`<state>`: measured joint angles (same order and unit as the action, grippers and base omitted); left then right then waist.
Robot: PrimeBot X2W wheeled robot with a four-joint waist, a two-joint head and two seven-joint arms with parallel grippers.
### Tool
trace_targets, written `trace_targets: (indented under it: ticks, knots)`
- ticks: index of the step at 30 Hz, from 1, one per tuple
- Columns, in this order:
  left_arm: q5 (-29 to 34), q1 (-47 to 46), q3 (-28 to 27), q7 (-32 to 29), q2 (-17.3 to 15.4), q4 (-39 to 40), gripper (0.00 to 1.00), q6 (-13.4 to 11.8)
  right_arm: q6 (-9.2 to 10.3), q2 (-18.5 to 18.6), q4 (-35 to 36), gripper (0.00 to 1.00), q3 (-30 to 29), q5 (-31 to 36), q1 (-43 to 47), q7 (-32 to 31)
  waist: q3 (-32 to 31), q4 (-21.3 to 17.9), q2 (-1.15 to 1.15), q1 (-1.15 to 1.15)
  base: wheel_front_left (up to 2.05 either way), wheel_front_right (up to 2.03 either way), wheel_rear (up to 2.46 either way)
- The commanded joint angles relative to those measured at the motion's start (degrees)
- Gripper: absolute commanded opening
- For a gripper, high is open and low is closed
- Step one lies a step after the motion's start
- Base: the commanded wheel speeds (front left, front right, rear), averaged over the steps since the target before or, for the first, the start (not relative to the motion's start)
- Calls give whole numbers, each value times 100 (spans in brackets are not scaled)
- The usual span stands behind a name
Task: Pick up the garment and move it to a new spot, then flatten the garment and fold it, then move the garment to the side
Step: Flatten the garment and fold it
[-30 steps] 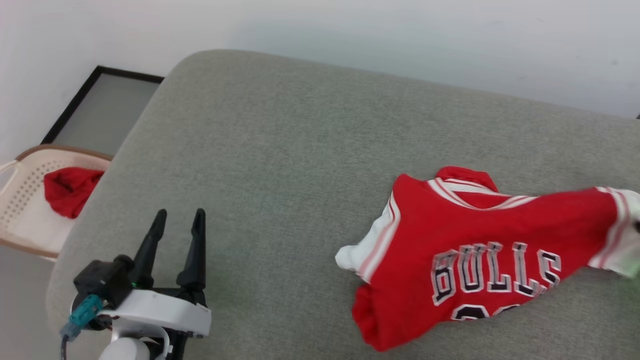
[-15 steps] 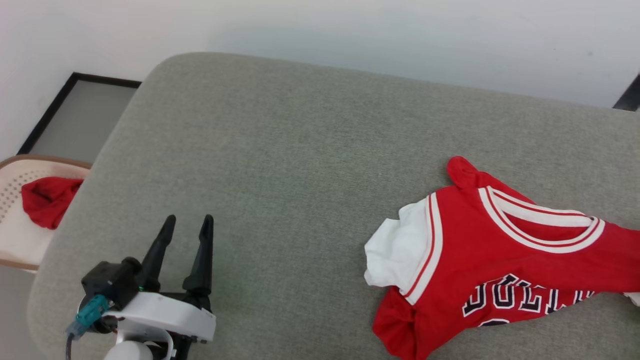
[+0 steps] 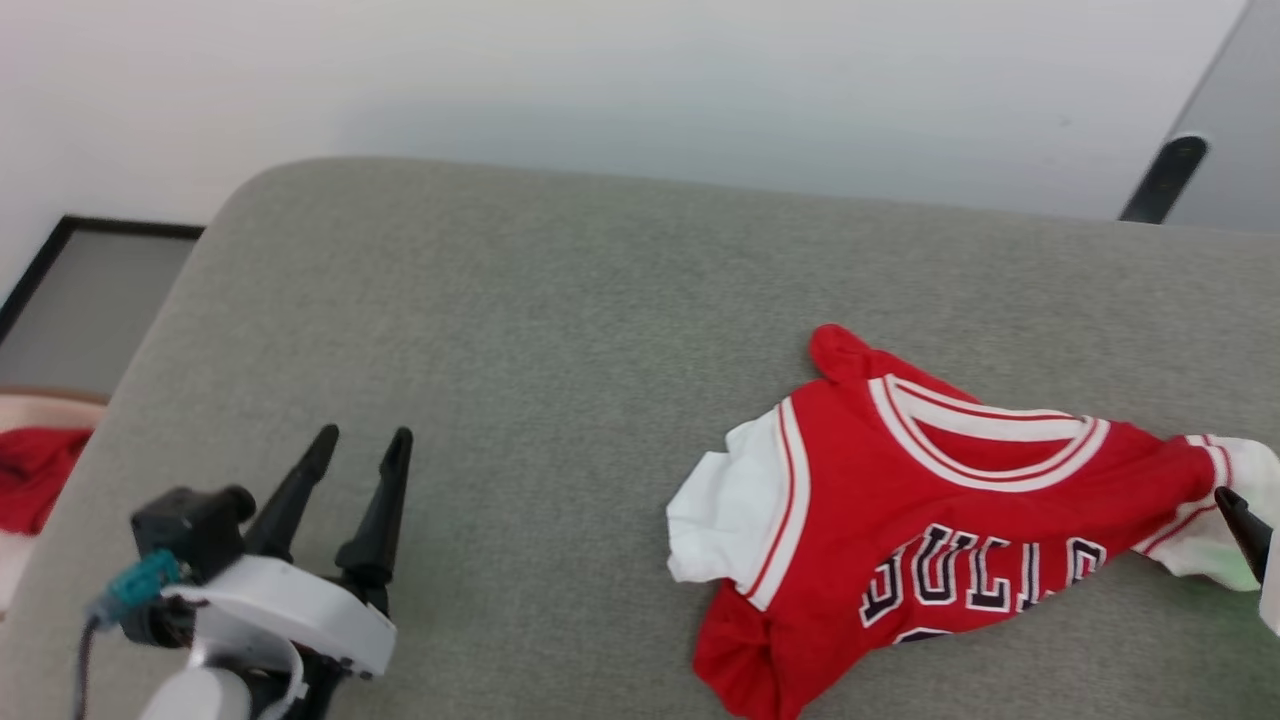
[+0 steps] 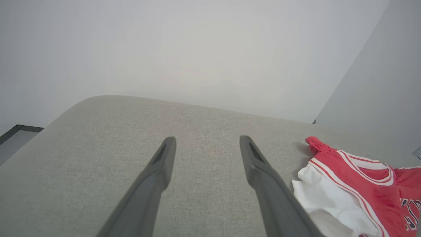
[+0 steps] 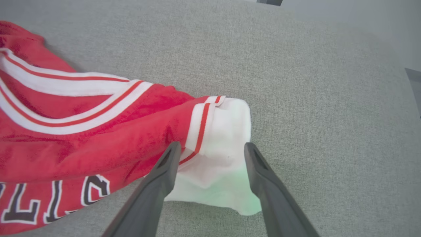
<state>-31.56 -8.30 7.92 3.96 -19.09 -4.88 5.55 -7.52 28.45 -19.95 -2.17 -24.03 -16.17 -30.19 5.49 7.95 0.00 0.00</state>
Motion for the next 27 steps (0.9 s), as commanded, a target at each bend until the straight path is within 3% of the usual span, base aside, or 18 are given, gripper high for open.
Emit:
trace_targets:
  ticks: [1, 7, 14, 18, 22, 27]
  knots:
    - [-41, -69, -22, -68, -45, 60, 100, 26, 6, -64, 71, 100, -64, 32, 137, 74, -159, -210, 0, 0, 0, 0, 0]
    - [-552, -174, -125, -877, -220, 396, 100, 10, 6, -442, 986, 100, -256, 311, 572, 1055, -259, -558, 0, 0, 0, 0, 0]
    - [-1360, -482, -95, -2359, -377, 677, 100, -157, 6, -1241, 1579, 100, -357, 822, 978, 2154, -228, -987, 0, 0, 0, 0, 0]
    - [-1717, -797, 121, -3489, -533, 680, 100, -363, 6, -1544, 1645, 100, -265, 960, 1081, 2319, -133, -1187, 0, 0, 0, 0, 0]
    - [-2013, -1262, 410, -4621, -598, 549, 100, -649, 6, -1611, 1630, 100, -200, 967, 953, 2341, 20, -1334, 0, 0, 0, 0, 0]
    - [-2208, -1900, 711, -5611, -550, 314, 100, -929, 6, -1646, 1659, 100, -129, 949, 772, 2347, 306, -1497, 0, 0, 0, 0, 0]
